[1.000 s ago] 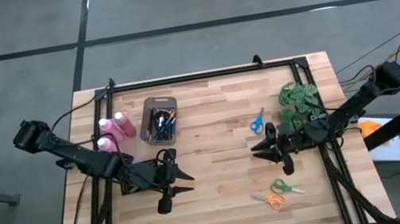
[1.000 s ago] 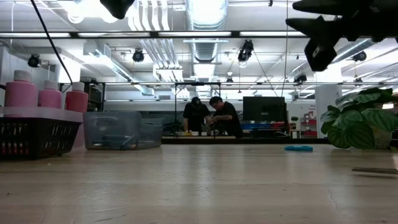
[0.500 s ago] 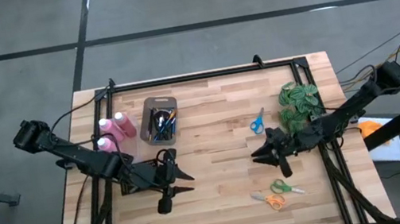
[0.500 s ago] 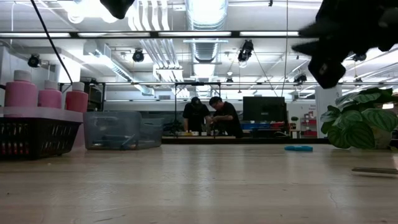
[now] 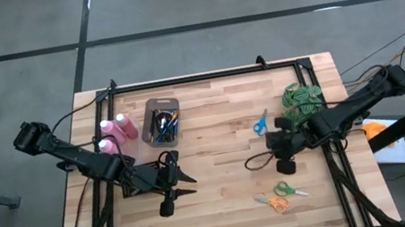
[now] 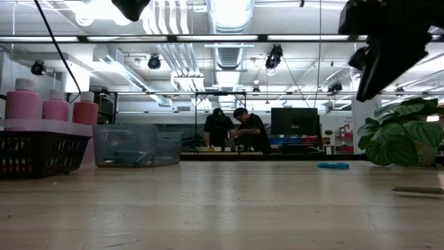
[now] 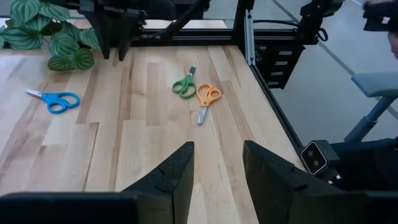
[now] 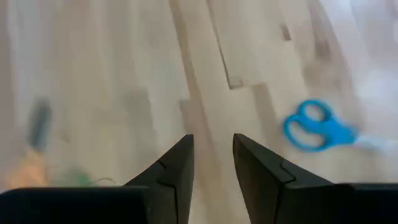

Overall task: Pick & Place Paint Supplies
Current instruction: Put the blue scissors into the black basket

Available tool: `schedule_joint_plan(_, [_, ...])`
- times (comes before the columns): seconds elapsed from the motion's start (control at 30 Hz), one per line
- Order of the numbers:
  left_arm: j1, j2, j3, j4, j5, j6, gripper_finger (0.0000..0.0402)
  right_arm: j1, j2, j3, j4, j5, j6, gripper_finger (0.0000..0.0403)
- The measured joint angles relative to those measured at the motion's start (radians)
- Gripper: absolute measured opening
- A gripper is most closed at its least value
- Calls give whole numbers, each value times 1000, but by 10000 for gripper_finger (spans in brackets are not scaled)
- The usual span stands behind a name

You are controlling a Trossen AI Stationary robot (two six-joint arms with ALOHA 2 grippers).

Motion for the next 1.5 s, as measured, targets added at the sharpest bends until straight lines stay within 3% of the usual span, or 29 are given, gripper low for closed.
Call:
schedule_joint_plan(0.17, [0,0,0,-2,0,0,141,-27,59,12,-39,-8,-366,109])
schedule_joint_plan(0.4, [0,0,0,-2,0,-1,141,-156,137,-5,-55,-55,-526,109])
schedule_joint_plan(0.7, [0,0,0,-7,0,-3,141,-353,204,-6,-35,-174,-681,109])
schedule_joint_plan(1.0, [0,0,0,-10,0,-2,141,-471,294,-6,38,-200,-780,109])
schedule_joint_plan(1.2, [0,0,0,-10,0,-2,141,-509,358,-6,49,-269,-799,109])
schedule_joint_plan(1.5, [0,0,0,-28,0,0,141,-520,400,-7,62,-249,-832,109])
